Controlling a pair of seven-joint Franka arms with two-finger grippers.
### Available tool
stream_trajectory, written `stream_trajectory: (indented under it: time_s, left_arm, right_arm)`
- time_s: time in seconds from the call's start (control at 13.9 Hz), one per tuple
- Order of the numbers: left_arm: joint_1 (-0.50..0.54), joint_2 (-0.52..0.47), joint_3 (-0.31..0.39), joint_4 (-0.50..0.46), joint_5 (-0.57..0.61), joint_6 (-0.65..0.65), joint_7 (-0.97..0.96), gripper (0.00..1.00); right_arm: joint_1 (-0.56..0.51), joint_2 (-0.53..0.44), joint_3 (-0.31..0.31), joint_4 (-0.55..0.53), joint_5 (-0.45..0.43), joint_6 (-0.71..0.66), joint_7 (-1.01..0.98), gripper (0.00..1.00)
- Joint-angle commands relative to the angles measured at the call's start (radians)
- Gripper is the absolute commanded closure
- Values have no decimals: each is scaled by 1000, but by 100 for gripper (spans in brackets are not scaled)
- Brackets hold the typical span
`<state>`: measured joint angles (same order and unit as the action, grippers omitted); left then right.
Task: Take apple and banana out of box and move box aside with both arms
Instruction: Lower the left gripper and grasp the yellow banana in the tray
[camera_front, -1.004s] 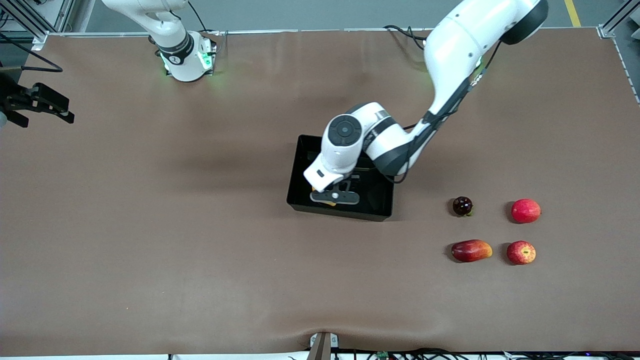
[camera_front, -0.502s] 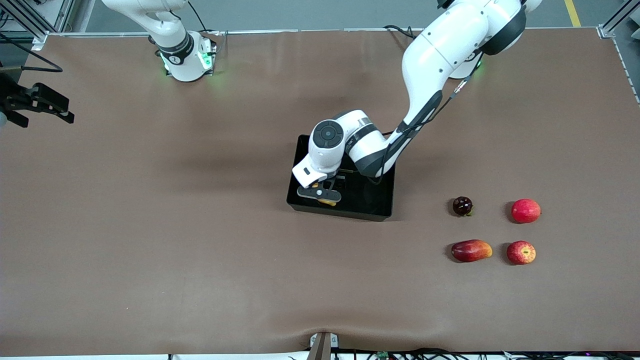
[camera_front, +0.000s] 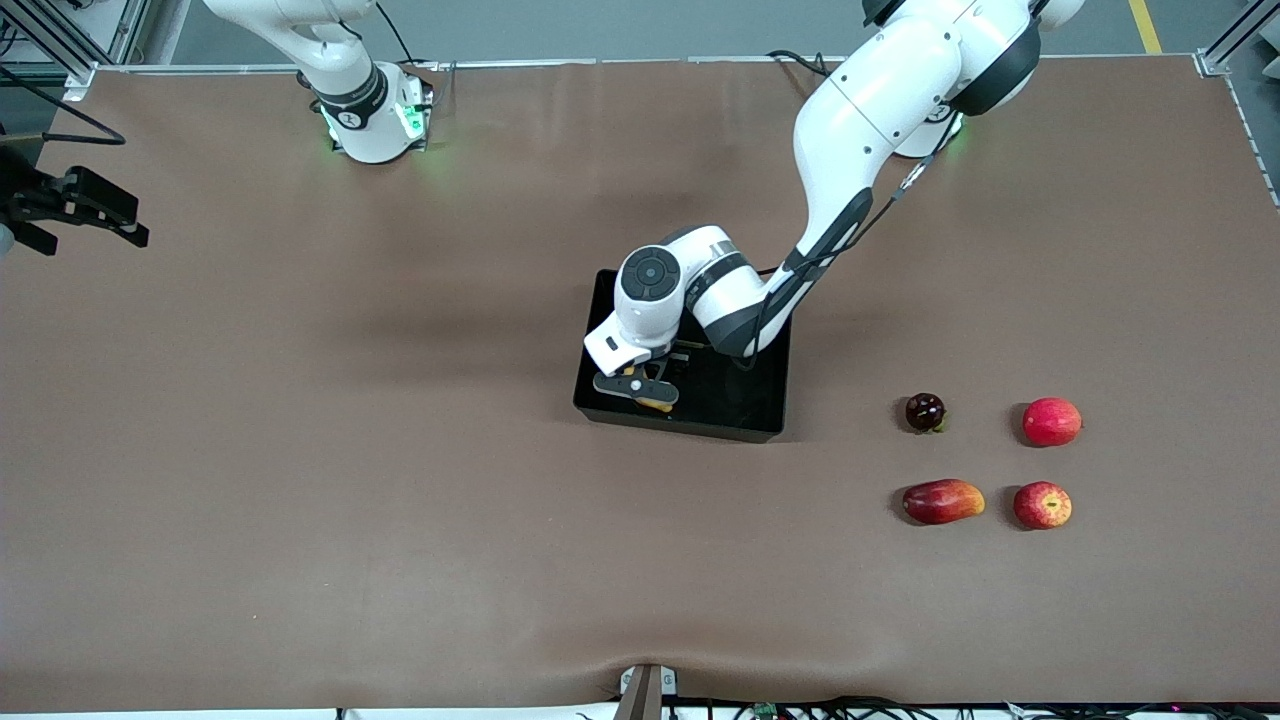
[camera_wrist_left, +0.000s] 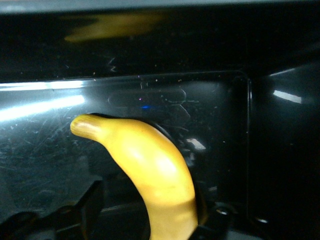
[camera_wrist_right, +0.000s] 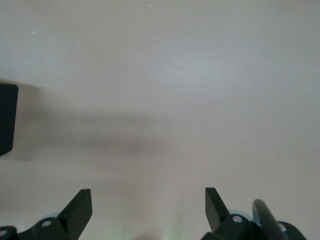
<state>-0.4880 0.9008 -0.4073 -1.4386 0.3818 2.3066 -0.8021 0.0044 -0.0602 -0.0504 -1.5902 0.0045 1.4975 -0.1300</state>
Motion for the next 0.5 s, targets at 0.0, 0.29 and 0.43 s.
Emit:
stream_trajectory:
  time_s: [0.0, 0.29, 0.43]
  left_arm:
    - [-15, 12, 10, 23, 26, 5, 1, 91]
    - [-20, 7, 10, 23, 23, 4, -6, 100]
    - [-20, 0, 10, 24, 25, -1, -5, 100]
  right_arm:
    - [-11, 5, 10, 19, -1, -6, -3, 0]
    - [-11, 11, 12, 24, -1, -3, -5, 0]
    - [-15, 13, 10, 24, -1, -3, -5, 0]
